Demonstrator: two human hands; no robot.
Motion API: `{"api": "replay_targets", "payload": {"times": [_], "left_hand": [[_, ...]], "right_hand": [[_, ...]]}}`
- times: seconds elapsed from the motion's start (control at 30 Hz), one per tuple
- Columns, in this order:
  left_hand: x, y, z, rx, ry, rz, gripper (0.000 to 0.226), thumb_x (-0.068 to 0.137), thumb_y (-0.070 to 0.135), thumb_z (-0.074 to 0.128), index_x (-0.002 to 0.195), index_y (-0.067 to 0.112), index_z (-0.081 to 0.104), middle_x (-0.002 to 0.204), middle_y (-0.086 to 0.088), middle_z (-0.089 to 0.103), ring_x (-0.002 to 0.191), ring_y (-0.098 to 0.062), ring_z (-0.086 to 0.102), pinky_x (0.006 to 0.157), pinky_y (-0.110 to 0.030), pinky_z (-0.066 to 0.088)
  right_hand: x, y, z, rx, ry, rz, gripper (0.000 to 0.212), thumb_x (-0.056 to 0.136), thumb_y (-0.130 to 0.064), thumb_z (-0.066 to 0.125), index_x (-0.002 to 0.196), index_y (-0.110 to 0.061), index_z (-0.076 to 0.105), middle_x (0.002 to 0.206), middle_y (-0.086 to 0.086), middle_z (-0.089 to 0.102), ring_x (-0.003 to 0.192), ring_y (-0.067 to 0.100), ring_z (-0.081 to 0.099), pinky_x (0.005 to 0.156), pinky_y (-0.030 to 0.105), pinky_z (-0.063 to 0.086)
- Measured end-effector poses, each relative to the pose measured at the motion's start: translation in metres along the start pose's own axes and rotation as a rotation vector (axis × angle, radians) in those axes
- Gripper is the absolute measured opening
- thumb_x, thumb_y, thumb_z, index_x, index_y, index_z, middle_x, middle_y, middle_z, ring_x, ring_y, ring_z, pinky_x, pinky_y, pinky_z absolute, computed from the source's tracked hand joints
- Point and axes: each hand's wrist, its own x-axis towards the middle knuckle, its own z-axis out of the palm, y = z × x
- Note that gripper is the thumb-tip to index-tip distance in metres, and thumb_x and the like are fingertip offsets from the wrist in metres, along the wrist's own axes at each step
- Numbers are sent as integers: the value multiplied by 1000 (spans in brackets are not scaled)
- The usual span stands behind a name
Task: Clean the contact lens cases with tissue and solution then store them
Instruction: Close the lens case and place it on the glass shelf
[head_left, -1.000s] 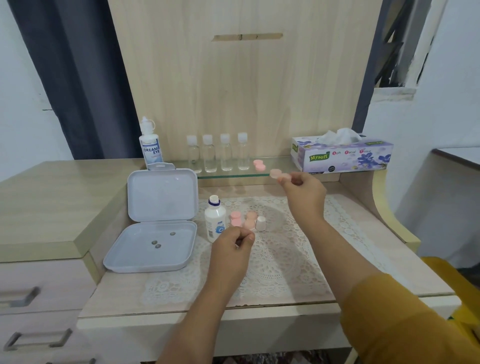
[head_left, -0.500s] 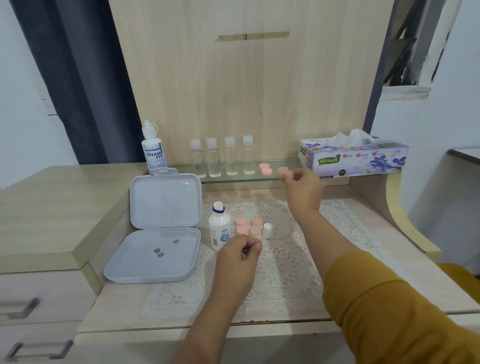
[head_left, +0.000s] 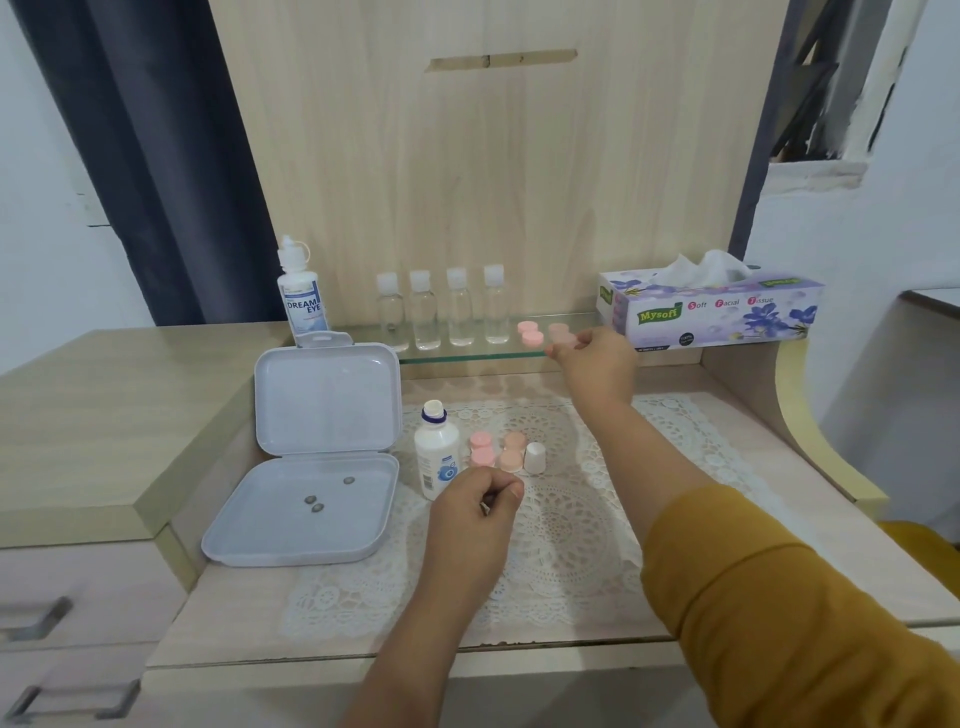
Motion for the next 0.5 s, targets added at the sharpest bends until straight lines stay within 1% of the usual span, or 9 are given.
{"api": "replay_targets", "payload": {"times": [0.03,0.13,0.23,0.33,0.4,0.5], "left_hand": [[0,0,0,-1,-1,-1,13,88,13,64,75,18,67,82,4,66,78,-6,57,72,-15,45],[0,0,0,-3,-1,0,13,88,13,64,75,17,67,81,4,66,78,-7,57,73,-18,47],[0,-1,0,3,-1,3,12,88,13,64,76,17,67,82,3,66,79,-8,58,74,-20,47],[0,0,0,-19,-1,-6,12,87,13,64,77,16,67,83,3,67,79,-9,58,74,-18,47],[0,0,-1,-23,1,-5,12,87,12,65,76,16,67,82,2,67,79,-9,58,73,-17,47],[0,0,-1,-23,3,-8,12,87,13,65,77,17,67,82,3,67,78,-8,57,72,-15,46]], "right_hand": [[-1,0,0,-1,2,-3,17,85,-24,68,89,-8,62,83,2,59,79,19,54,67,26,37],[-5,-1,-1,0,6,-14,20,87,-18,57,99,-3,65,86,5,60,80,20,53,68,26,38],[-4,-3,-2,-33,-3,-17,24,90,-14,52,106,-2,66,91,8,63,81,19,51,69,24,36],[1,-4,-2,-57,-12,-19,24,92,-15,53,103,2,67,100,16,68,84,24,56,69,25,39],[2,-4,-2,-68,-20,-24,25,94,-16,54,104,3,66,103,17,68,88,25,58,72,27,40],[6,-4,-2,-82,-33,-39,25,95,-19,56,107,2,66,106,15,67,91,23,57,73,25,39]]}}
